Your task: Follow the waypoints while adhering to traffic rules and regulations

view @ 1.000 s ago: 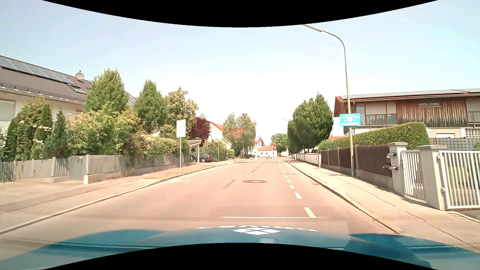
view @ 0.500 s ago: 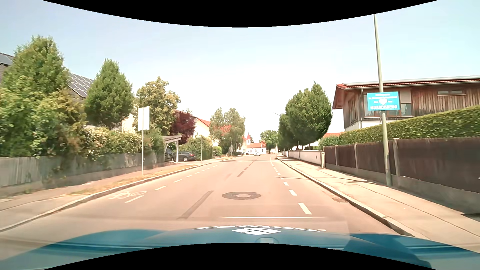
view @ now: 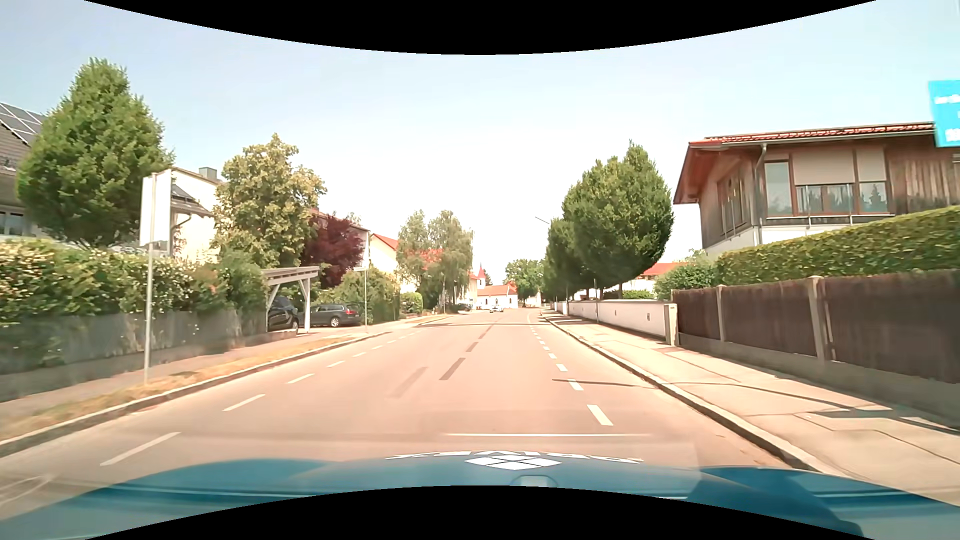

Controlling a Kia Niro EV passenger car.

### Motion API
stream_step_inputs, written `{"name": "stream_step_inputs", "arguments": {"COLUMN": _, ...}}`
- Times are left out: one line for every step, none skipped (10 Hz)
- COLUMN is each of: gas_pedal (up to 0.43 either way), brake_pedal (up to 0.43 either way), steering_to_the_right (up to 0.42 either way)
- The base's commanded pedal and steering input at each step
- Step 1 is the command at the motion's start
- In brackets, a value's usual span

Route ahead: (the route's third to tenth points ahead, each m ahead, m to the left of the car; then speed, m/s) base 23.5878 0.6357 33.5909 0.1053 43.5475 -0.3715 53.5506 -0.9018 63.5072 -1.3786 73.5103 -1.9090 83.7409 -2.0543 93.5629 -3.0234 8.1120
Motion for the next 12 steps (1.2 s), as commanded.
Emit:
{"name": "stream_step_inputs", "arguments": {"gas_pedal": 0.067, "brake_pedal": 0.0, "steering_to_the_right": 0.012}}
{"name": "stream_step_inputs", "arguments": {"gas_pedal": 0.059, "brake_pedal": 0.0, "steering_to_the_right": 0.011}}
{"name": "stream_step_inputs", "arguments": {"gas_pedal": 0.047, "brake_pedal": 0.0, "steering_to_the_right": 0.009}}
{"name": "stream_step_inputs", "arguments": {"gas_pedal": 0.047, "brake_pedal": 0.0, "steering_to_the_right": 0.005}}
{"name": "stream_step_inputs", "arguments": {"gas_pedal": 0.047, "brake_pedal": 0.0, "steering_to_the_right": 0.001}}
{"name": "stream_step_inputs", "arguments": {"gas_pedal": 0.047, "brake_pedal": 0.0, "steering_to_the_right": -0.001}}
{"name": "stream_step_inputs", "arguments": {"gas_pedal": 0.047, "brake_pedal": 0.0, "steering_to_the_right": -0.004}}
{"name": "stream_step_inputs", "arguments": {"gas_pedal": 0.047, "brake_pedal": 0.0, "steering_to_the_right": -0.004}}
{"name": "stream_step_inputs", "arguments": {"gas_pedal": 0.047, "brake_pedal": 0.0, "steering_to_the_right": -0.003}}
{"name": "stream_step_inputs", "arguments": {"gas_pedal": 0.047, "brake_pedal": 0.0, "steering_to_the_right": 0.003}}
{"name": "stream_step_inputs", "arguments": {"gas_pedal": 0.047, "brake_pedal": 0.0, "steering_to_the_right": 0.005}}
{"name": "stream_step_inputs", "arguments": {"gas_pedal": 0.047, "brake_pedal": 0.0, "steering_to_the_right": 0.006}}
